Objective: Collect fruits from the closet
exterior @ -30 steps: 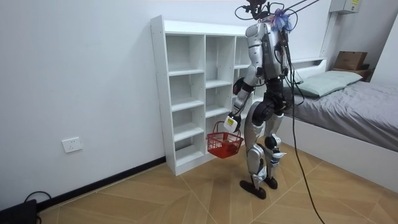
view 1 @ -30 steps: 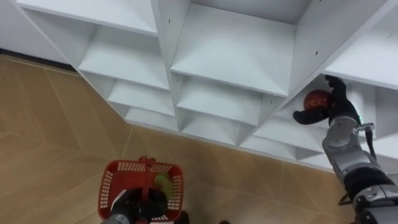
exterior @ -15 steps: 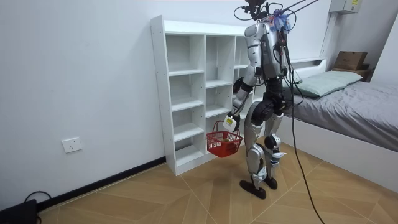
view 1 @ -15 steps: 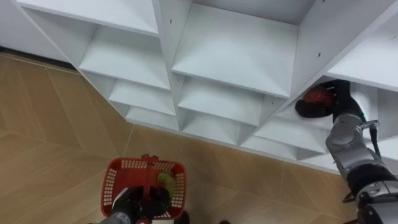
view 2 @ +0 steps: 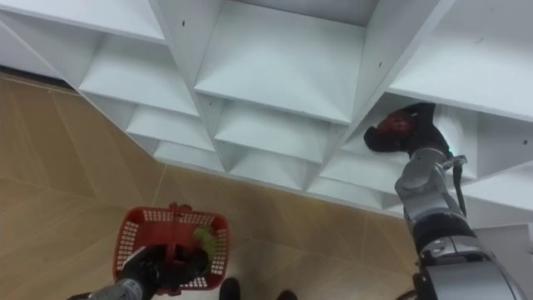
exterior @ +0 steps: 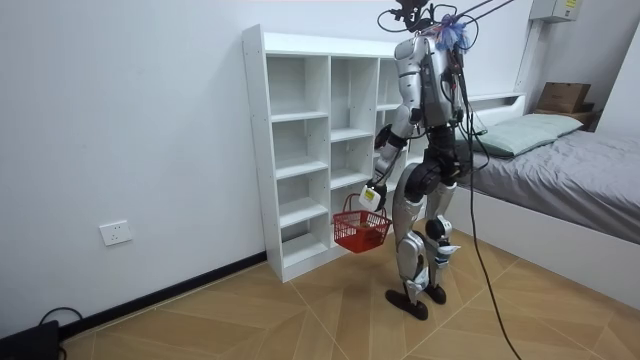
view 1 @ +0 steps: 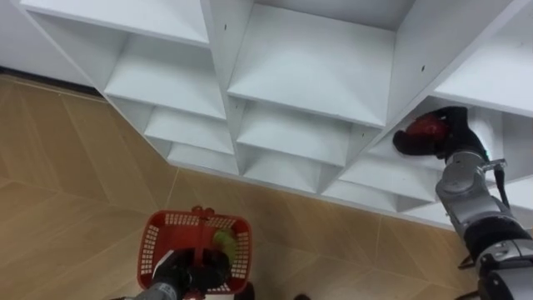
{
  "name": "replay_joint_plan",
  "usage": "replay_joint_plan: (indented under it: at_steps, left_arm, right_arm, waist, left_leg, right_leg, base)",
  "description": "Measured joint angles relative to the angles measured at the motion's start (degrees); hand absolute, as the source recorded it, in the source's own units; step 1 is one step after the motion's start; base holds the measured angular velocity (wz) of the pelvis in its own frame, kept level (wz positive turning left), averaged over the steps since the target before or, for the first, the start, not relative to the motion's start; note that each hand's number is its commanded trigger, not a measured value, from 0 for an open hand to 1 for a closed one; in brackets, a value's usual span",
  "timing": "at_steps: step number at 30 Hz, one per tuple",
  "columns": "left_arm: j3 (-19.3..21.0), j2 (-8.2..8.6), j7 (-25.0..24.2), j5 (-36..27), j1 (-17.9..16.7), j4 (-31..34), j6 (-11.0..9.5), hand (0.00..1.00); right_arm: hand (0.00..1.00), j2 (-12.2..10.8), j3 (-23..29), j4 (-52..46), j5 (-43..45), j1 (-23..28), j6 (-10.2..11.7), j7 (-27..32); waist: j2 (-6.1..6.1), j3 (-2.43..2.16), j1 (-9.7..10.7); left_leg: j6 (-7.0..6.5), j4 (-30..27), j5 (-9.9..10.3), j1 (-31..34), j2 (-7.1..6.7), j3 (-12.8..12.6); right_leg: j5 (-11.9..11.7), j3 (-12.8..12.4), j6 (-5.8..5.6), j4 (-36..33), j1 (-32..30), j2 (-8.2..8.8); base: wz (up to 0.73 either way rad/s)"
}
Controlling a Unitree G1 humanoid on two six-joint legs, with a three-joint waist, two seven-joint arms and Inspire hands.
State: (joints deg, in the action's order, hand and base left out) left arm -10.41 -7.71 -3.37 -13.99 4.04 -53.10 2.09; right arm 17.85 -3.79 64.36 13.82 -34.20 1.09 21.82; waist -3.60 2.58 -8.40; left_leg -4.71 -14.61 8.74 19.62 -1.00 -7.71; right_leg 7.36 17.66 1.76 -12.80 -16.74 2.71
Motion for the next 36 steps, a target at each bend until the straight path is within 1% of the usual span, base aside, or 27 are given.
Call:
replay_joint_plan:
  at_steps: [3,6,9,13,15,16,17,18,19,20,21,23,24,25,26,28,29,31,32,34,36]
  left_arm:
    - [0.01,0.0,0.02,0.04,0.29,0.28,0.0,1.0]
    - [-0.03,0.02,0.24,0.04,1.43,0.29,0.0,1.0]
    - [0.08,-0.06,0.24,0.05,1.74,0.94,0.02,1.0]
    - [0.1,-0.13,0.91,-0.04,0.74,4.21,0.2,1.0]
    - [0.01,-0.02,1.93,-0.02,0.46,5.06,0.21,1.0]
    - [0.23,-0.02,2.37,0.07,-0.2,6.3,0.23,1.0]
    - [0.65,0.31,2.78,0.17,-0.89,7.57,0.23,1.0]
    - [0.88,0.53,2.79,0.19,-1.4,8.3,0.22,1.0]
    - [1.22,1.04,2.78,0.05,-2.04,9.34,0.2,1.0]
    - [1.41,1.41,2.85,0.06,-2.7,10.28,0.21,1.0]
    - [1.37,1.64,2.85,0.07,-2.97,10.75,0.22,1.0]
    - [1.08,2.03,2.84,0.02,-4.9,13.47,0.33,1.0]
    - [0.97,2.24,2.84,0.03,-5.54,14.3,0.37,1.0]
    - [0.65,2.34,2.85,0.02,-6.79,16.02,0.49,1.0]
    - [0.41,2.19,2.84,0.01,-7.74,17.27,0.56,1.0]
    - [0.28,2.6,2.81,0.02,-8.12,17.98,0.63,1.0]
    - [0.16,2.58,2.8,-0.01,-8.42,18.93,0.9,1.0]
    - [0.17,2.57,2.68,0.01,-8.58,19.58,0.9,1.0]
    - [0.07,2.67,2.65,0.0,-8.6,19.82,1.01,1.0]
    - [-0.02,2.67,2.57,0.02,-8.62,20.45,1.28,1.0]
    - [-0.03,2.65,2.57,0.01,-8.62,20.55,1.43,1.0]
  right_arm:
    - [1.0,0.0,-0.05,-1.11,-0.16,-0.28,0.0,-1.04]
    - [1.0,-0.02,-1.34,-3.5,0.34,-0.25,0.02,-1.5]
    - [1.0,-0.05,-1.74,-7.24,1.86,0.51,0.0,-1.82]
    - [1.0,-0.36,-1.89,-14.68,2.35,5.23,-0.02,-1.94]
    - [1.0,-0.66,-2.79,-17.81,2.37,8.09,-0.54,-2.23]
    - [1.0,-1.12,-2.76,-21.4,2.45,10.89,-1.0,-2.71]
    - [1.0,-1.27,-2.65,-25.28,2.99,13.61,-1.34,-3.38]
    - [1.0,-1.43,-2.59,-26.88,3.54,14.71,-1.53,-3.78]
    - [1.0,-2.16,-2.6,-28.87,4.61,16.8,-2.35,-4.54]
    - [1.0,-2.52,-2.61,-32.22,5.36,19.35,-2.97,-5.09]
    - [1.0,-2.67,-2.61,-33.92,5.84,20.62,-3.19,-5.33]
    - [1.0,-3.18,-2.65,-38.8,6.53,24.61,-3.29,-5.95]
    - [1.0,-3.18,-2.62,-39.98,6.53,25.18,-3.39,-6.04]
    - [1.0,-3.19,-2.55,-42.43,6.51,26.16,-3.59,-6.04]
    - [1.0,-3.24,-2.72,-43.36,6.55,26.79,-3.7,-6.73]
    - [1.0,-3.43,-2.51,-44.64,6.49,28.2,-3.73,-6.77]
    - [1.0,-3.65,-2.35,-45.94,6.47,28.88,-3.72,-7.02]
    - [1.0,-4.47,-1.46,-47.47,6.53,29.01,-3.71,-7.73]
    - [1.0,-4.67,-1.11,-48.29,6.53,29.12,-3.72,-8.08]
    - [1.0,-4.86,-1.07,-50.54,6.52,30.07,-3.72,-8.89]
    - [1.0,-5.8,-1.16,-52.3,6.53,30.81,-3.72,-9.95]
  waist:
    - [-0.03,-0.05,0.02]
    - [-0.13,-0.11,0.25]
    - [-0.19,-0.18,0.59]
    - [-0.43,-0.77,1.8]
    - [-0.69,-1.26,2.06]
    - [-0.98,-1.74,2.2]
    - [-1.0,-1.81,2.77]
    - [-0.99,-1.82,3.29]
    - [-1.05,-1.85,3.77]
    - [-1.15,-1.96,3.75]
    - [-1.16,-1.99,3.92]
    - [-1.18,-2.09,5.33]
    - [-1.18,-2.2,5.58]
    - [-1.2,-2.36,6.41]
    - [-1.22,-2.52,6.77]
    - [-1.08,-2.91,7.18]
    - [-1.01,-2.97,7.65]
    - [-0.82,-3.04,8.39]
    - [-0.66,-3.15,8.76]
    - [-0.54,-3.08,9.34]
    - [-0.33,-2.95,9.58]
  left_leg:
    - [0.0,0.0,0.0,-0.01,0.02,-0.14]
    - [0.0,-0.08,-0.01,-0.25,0.08,-0.65]
    - [0.0,-0.1,-0.01,-1.07,0.11,-1.01]
    - [0.01,-0.03,-0.01,-3.53,0.2,-1.37]
    - [0.01,0.14,0.0,-5.19,0.21,-1.6]
    - [0.01,0.57,0.0,-6.38,0.21,-1.72]
    - [0.02,1.34,0.0,-8.03,0.21,-1.82]
    - [0.02,1.74,0.0,-8.89,0.2,-1.9]
    - [0.03,2.38,0.01,-10.29,0.2,-2.27]
    - [0.04,3.03,0.03,-11.41,0.12,-3.05]
    - [0.03,3.1,0.03,-11.72,0.04,-3.16]
    - [0.01,3.25,0.03,-13.08,0.03,-3.37]
    - [0.01,3.32,0.03,-13.38,0.07,-3.62]
    - [0.01,3.38,0.03,-14.2,0.18,-4.01]
    - [0.02,3.57,0.04,-15.2,0.22,-4.29]
    - [0.06,4.01,0.02,-16.53,0.23,-4.52]
    - [0.07,4.27,0.02,-17.38,0.22,-4.54]
    - [0.1,4.54,0.04,-18.22,0.22,-4.66]
    - [0.12,4.76,0.05,-18.47,0.21,-4.73]
    - [0.13,4.93,0.05,-18.85,0.19,-4.8]
    - [0.21,5.05,0.11,-19.1,0.19,-4.84]
  right_leg:
    - [0.0,-0.36,0.0,-0.1,-0.15,-0.04]
    - [0.0,-0.98,0.0,-0.13,-0.15,-0.07]
    - [0.0,-1.37,0.0,-0.05,0.58,-0.09]
    - [0.0,-1.2,-0.01,0.22,3.14,-0.11]
    - [0.0,-1.58,-0.01,0.26,4.61,-0.13]
    - [0.01,-2.03,-0.02,0.28,5.5,-0.2]
    - [0.02,-2.06,-0.03,0.29,6.77,-0.25]
    - [0.03,-2.09,-0.05,0.31,7.38,-0.27]
    - [0.09,-2.34,-0.14,0.34,8.49,-0.31]
    - [0.22,-3.32,-0.33,0.58,9.14,-0.34]
    - [0.24,-3.37,-0.34,1.05,9.58,-0.34]
    - [0.22,-3.47,-0.32,1.21,10.91,-0.34]
    - [0.23,-3.74,-0.34,1.14,11.08,-0.38]
    - [0.22,-4.22,-0.33,1.33,11.79,-0.54]
    - [0.21,-4.97,-0.32,1.4,12.64,-0.76]
    - [0.17,-5.17,-0.34,1.88,13.82,-0.84]
    - [0.17,-5.24,-0.35,2.15,14.53,-0.87]
    - [0.18,-5.42,-0.35,2.19,15.22,-0.92]
    - [0.19,-5.52,-0.37,2.19,15.47,-0.96]
    - [0.2,-5.49,-0.38,2.2,15.75,-0.96]
    - [0.22,-5.37,-0.38,2.26,15.97,-0.97]
  base:
    - [-0.02]
    - [-0.09]
    - [-0.06]
    - [0.03]
    - [-0.1]
    - [-0.12]
    - [-0.09]
    - [-0.03]
    - [-0.18]
    - [-0.21]
    - [-0.2]
    - [-0.06]
    - [-0.12]
    - [-0.16]
    - [-0.14]
    - [-0.07]
    - [-0.03]
    - [-0.02]
    - [0.0]
    - [0.0]
    - [-0.02]
